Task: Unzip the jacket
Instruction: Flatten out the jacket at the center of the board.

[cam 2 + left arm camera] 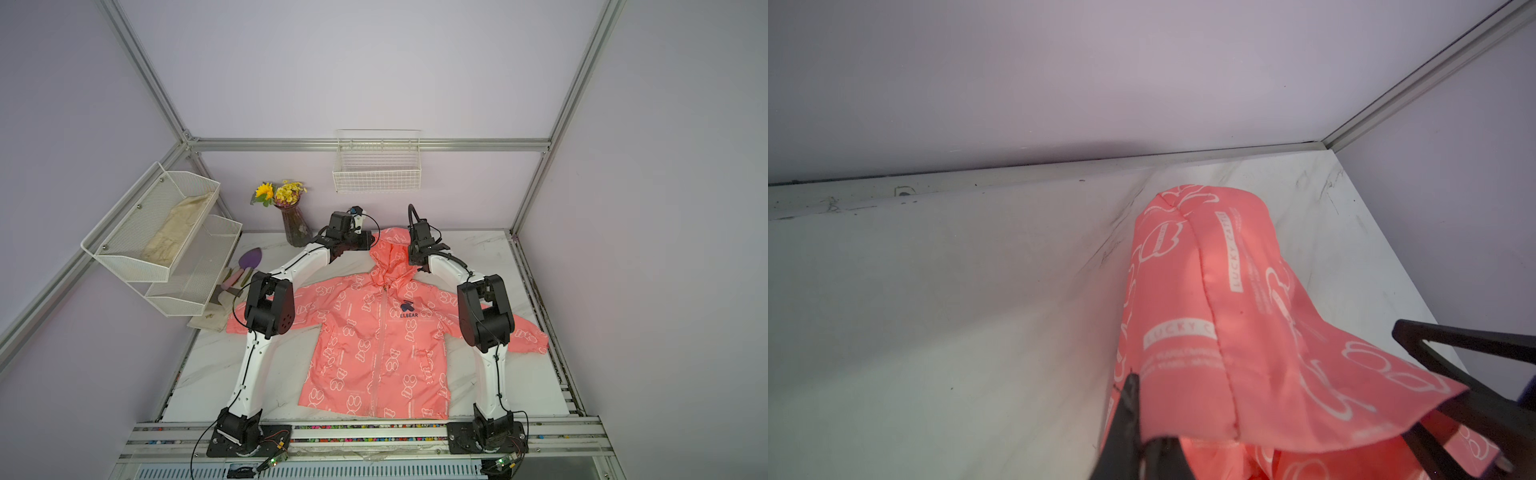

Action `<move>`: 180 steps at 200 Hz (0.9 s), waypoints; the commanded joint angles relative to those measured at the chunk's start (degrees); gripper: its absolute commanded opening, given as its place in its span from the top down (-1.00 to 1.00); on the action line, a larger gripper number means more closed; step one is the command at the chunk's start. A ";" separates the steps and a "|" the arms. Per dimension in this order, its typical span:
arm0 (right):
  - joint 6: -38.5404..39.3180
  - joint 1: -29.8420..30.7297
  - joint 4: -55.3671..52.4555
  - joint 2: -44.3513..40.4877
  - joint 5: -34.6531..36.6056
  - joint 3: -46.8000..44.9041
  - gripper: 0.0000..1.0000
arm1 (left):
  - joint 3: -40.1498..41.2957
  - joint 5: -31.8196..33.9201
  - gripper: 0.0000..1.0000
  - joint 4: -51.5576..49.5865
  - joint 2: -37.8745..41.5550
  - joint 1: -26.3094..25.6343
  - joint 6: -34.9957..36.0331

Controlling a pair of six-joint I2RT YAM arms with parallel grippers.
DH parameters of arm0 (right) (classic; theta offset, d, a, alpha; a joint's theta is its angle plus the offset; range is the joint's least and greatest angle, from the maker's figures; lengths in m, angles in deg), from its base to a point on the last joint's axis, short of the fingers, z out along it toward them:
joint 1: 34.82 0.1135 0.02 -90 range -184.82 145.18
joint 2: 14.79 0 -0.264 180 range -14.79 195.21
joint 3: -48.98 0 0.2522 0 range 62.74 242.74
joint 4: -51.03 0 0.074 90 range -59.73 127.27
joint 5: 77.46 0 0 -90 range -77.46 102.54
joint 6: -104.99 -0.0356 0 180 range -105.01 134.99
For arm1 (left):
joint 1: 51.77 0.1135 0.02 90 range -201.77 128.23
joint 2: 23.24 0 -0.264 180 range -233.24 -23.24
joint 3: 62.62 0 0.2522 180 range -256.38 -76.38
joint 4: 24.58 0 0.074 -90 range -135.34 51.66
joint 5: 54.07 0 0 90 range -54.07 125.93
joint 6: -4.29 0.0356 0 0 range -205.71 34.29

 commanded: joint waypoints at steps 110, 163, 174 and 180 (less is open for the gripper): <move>-1.71 -1.13 -0.52 -0.89 -3.85 0.99 1.00 | 3.25 -1.77 -0.06 -2.15 -0.07 0.69 -3.53; -1.52 -1.33 -0.52 -1.26 -4.00 1.53 1.00 | 2.55 -2.52 -0.16 -2.66 -2.36 0.26 -4.30; -1.54 -1.41 -0.52 -1.19 -4.08 1.64 1.00 | 2.63 -2.94 -0.18 -3.03 -2.79 0.16 -4.13; -1.53 -1.51 -0.60 -1.25 -4.20 1.79 1.00 | 2.59 -3.20 -0.19 -3.42 -3.04 0.05 -4.06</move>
